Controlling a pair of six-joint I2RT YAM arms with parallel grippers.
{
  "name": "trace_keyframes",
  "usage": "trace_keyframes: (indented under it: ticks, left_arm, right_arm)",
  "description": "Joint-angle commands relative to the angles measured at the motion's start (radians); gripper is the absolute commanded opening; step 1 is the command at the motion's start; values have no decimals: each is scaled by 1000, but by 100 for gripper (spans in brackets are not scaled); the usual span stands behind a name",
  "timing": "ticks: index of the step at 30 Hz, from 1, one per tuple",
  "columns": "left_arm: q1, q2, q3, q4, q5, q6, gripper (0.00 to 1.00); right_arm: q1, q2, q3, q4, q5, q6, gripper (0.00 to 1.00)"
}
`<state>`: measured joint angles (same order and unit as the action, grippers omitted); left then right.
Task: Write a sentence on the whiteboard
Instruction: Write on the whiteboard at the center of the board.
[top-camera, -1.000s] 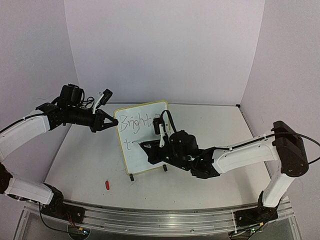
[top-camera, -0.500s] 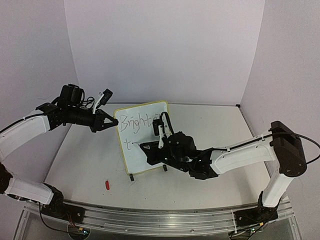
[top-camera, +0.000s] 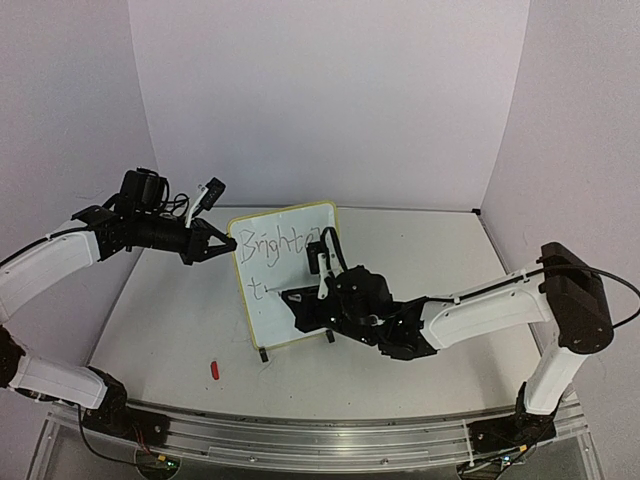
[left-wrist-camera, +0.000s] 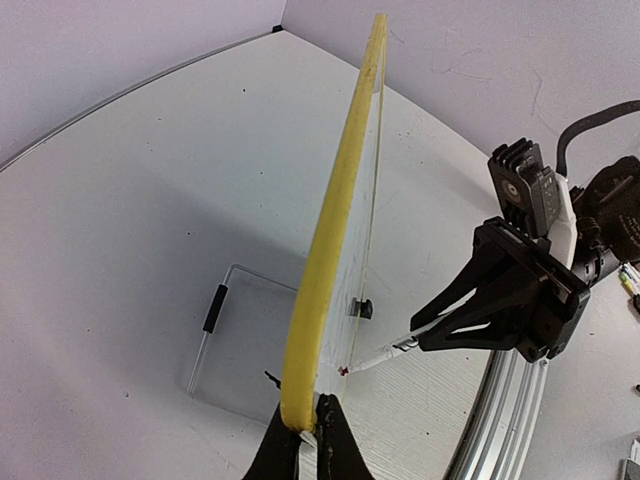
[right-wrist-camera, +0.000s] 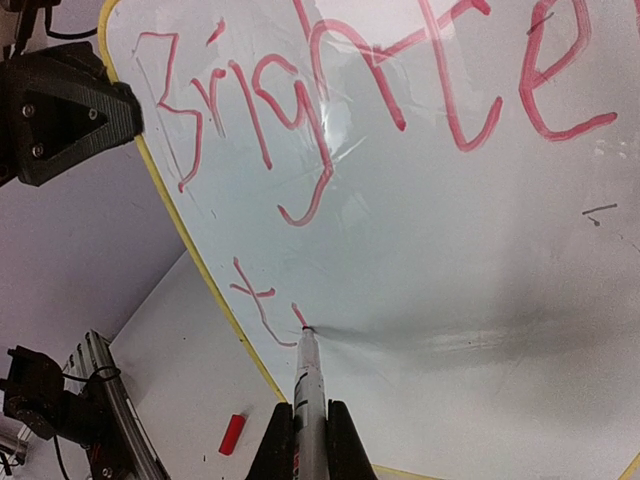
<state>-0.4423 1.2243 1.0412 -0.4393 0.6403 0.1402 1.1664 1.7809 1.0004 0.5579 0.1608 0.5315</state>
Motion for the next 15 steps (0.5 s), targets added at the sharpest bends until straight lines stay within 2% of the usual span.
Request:
trace_keyframes:
  ticks: [1, 6, 15]
  left_arm:
    - [-27, 41, -21, -112, -88, 60, 0]
    - [-27, 36, -22, -109, -97, 60, 0]
    - [-29, 37, -22, -110, -101, 60, 0]
  right_arm:
    - [-5, -8, -3, -10, 9, -22, 0]
    - [-1, -43, -3, 7, -40, -57, 0]
    - [4, -82, 23, -6, -12, -78, 0]
